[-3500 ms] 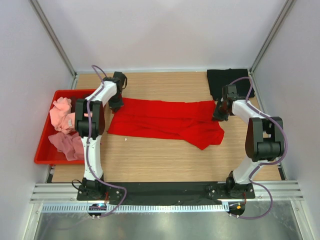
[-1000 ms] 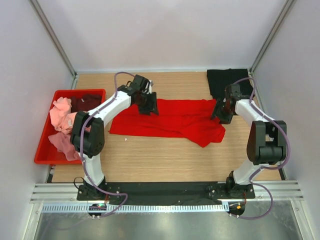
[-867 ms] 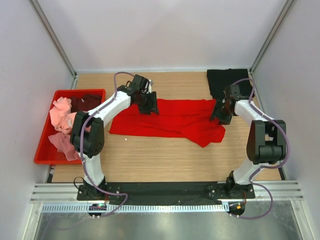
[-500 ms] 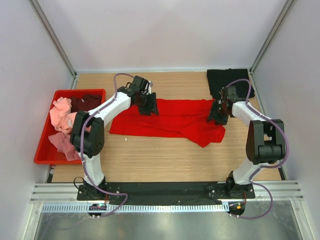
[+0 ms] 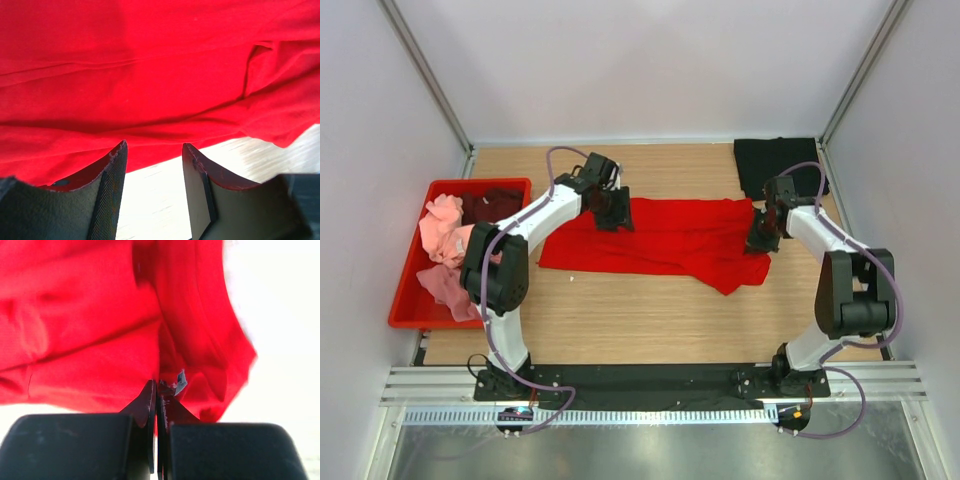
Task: Fold and stack the t-shirts
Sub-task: Fold the tshirt
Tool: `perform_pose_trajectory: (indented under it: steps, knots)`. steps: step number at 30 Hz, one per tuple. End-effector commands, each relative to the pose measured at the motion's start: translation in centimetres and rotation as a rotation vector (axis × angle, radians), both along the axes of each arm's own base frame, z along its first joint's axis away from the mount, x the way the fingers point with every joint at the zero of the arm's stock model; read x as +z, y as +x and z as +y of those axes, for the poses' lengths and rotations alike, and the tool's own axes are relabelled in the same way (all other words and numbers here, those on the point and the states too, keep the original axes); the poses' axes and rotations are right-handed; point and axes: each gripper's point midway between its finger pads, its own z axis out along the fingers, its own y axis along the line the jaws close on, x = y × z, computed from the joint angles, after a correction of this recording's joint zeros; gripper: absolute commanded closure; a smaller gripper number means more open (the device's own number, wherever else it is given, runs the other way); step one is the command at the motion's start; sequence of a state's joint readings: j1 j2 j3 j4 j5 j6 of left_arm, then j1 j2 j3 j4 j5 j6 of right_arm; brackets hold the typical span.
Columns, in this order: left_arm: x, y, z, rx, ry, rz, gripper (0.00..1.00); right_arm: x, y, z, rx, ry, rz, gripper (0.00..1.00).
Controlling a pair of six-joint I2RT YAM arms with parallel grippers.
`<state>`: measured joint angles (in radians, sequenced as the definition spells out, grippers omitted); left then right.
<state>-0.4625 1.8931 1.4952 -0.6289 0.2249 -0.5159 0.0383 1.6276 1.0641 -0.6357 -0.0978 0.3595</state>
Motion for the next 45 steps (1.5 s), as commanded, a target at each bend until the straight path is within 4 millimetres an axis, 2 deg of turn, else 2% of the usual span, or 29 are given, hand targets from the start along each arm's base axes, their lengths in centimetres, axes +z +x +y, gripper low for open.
perform_pose_trajectory:
  steps: [1,3,4,7,10,13,17,21,22,26,28,29,30,32,33,36,41,45]
  knots:
    - [2.7,0.6,0.8,0.019,0.015,-0.074,0.51,1.7,-3.6,-0.5,-0.043,-0.027,0.044,0.99]
    - [2.5,0.7,0.8,0.02,0.013,-0.071,0.51,1.7,-5.0,0.0,-0.071,0.003,0.052,0.99]
    - [2.3,0.6,0.6,0.015,0.01,-0.063,0.51,0.7,-6.5,0.1,-0.081,0.011,0.087,0.99]
    - [2.0,0.4,0.0,0.01,-0.018,-0.045,0.51,-0.2,-9.0,0.7,-0.124,0.028,0.125,0.99]
    - [2.2,0.3,-1.0,0.002,-0.043,-0.058,0.52,-0.4,-10.2,1.3,-0.165,0.062,0.117,0.99]
    - [2.5,0.0,-2.2,-0.014,-0.07,-0.069,0.51,0.0,-10.8,1.1,-0.203,0.059,0.084,0.97]
    - [2.4,-0.5,-3.9,-0.041,-0.092,-0.07,0.52,1.0,-10.7,1.2,-0.214,0.073,0.048,0.81]
    - [2.2,-0.7,-5.8,-0.068,-0.114,-0.071,0.52,2.0,-11.1,1.0,-0.208,0.061,0.041,0.76]
    - [2.2,-1.0,-6.6,-0.081,-0.122,-0.072,0.52,2.4,-11.1,0.9,-0.211,0.058,0.026,0.7]
    - [2.1,-1.6,-9.6,-0.109,-0.174,-0.063,0.53,4.4,-9.1,0.8,-0.19,0.054,-0.06,0.58]
    - [1.5,-1.5,-10.9,-0.111,-0.181,-0.068,0.55,6.0,-6.5,0.7,-0.157,0.047,-0.146,0.57]
    - [1.4,-1.9,-11.7,-0.113,-0.188,-0.064,0.56,5.4,-5.5,0.3,-0.16,0.017,-0.135,0.57]
    - [0.8,-1.9,-12.4,-0.117,-0.184,-0.058,0.56,6.5,-3.5,0.3,-0.125,0.005,-0.194,0.58]
    - [0.3,-1.7,-13.1,-0.111,-0.176,-0.063,0.57,6.5,-1.6,0.1,-0.089,-0.023,-0.204,0.58]
    - [-0.1,-2.1,-13.6,-0.114,-0.167,-0.06,0.57,6.3,0.2,0.2,-0.064,-0.034,-0.223,0.59]
    - [-0.8,-1.9,-14.6,-0.103,-0.176,-0.054,0.59,5.0,2.3,0.2,-0.005,-0.054,-0.216,0.6]
    - [-2.1,-2.1,-15.5,-0.093,-0.163,-0.044,0.6,2.4,2.8,1.6,0.064,-0.001,-0.154,0.6]
    - [-2.2,-2.7,-15.7,-0.101,-0.155,-0.044,0.61,0.7,0.8,1.0,0.049,-0.049,-0.081,0.6]
